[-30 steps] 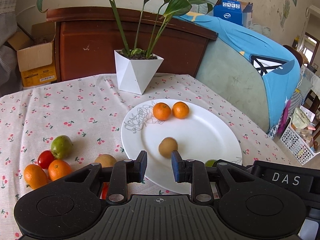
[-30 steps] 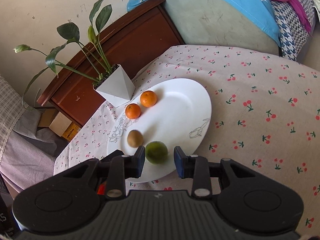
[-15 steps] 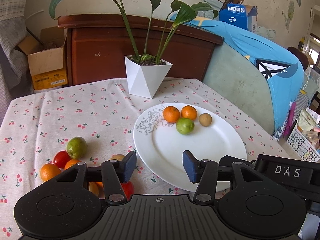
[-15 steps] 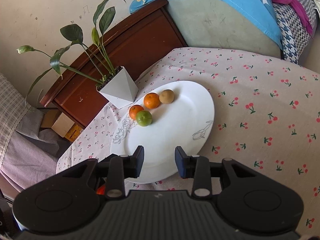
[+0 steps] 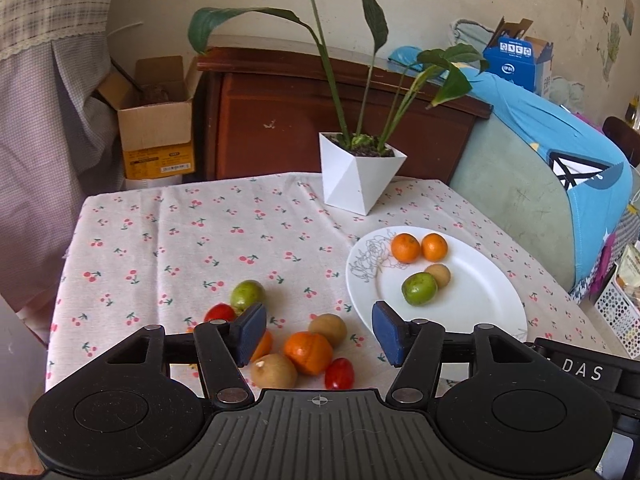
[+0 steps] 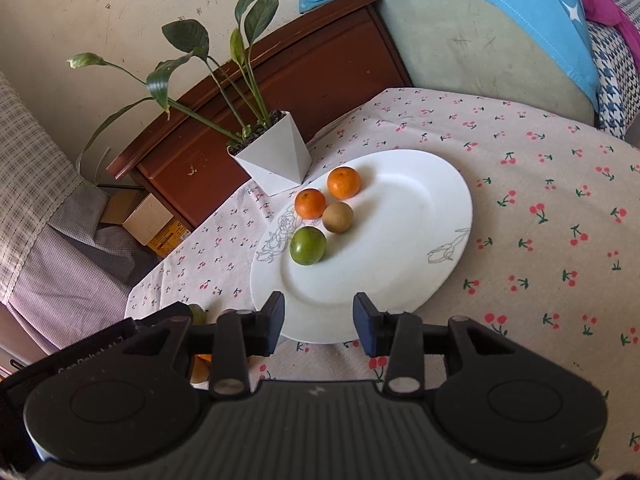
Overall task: Organize fruits
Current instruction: 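Move both open grippers back to the remaining fruit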
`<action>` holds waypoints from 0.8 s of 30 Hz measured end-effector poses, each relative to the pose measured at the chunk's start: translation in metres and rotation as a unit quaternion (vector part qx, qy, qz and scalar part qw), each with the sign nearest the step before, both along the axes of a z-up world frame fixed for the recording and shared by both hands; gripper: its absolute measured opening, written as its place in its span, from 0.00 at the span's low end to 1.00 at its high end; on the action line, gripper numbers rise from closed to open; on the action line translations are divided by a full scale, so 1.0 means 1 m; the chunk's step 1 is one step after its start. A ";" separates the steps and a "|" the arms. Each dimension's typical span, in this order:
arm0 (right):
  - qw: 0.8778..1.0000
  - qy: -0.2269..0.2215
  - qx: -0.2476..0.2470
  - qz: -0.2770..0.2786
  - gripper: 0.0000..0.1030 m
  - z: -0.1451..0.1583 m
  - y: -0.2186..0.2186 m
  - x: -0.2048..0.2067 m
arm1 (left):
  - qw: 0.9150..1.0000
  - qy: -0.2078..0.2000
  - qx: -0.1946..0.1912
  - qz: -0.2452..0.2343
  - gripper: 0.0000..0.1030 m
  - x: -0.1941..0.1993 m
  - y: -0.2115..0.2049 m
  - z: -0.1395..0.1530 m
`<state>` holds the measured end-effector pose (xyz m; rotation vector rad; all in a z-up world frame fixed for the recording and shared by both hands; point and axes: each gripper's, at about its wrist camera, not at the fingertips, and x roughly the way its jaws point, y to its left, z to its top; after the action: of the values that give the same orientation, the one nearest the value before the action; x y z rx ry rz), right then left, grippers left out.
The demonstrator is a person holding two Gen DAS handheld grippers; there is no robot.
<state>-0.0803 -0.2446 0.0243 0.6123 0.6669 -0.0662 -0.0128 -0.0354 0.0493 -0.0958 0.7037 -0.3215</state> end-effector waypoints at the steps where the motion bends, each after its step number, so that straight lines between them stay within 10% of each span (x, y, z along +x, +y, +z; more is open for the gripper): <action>1: 1.000 0.000 -0.001 0.003 0.38 0.000 0.002 0.000 | 1.000 0.001 0.000 0.005 0.56 0.000 0.005 0.000; 24: 0.994 0.000 -0.013 0.107 0.38 -0.011 0.050 0.014 | 0.998 0.032 0.029 0.052 0.55 -0.002 0.063 -0.022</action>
<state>-0.0663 -0.1946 0.0134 0.5122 0.7269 0.1244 -0.0150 0.0277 0.0277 -0.0875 0.7678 -0.1997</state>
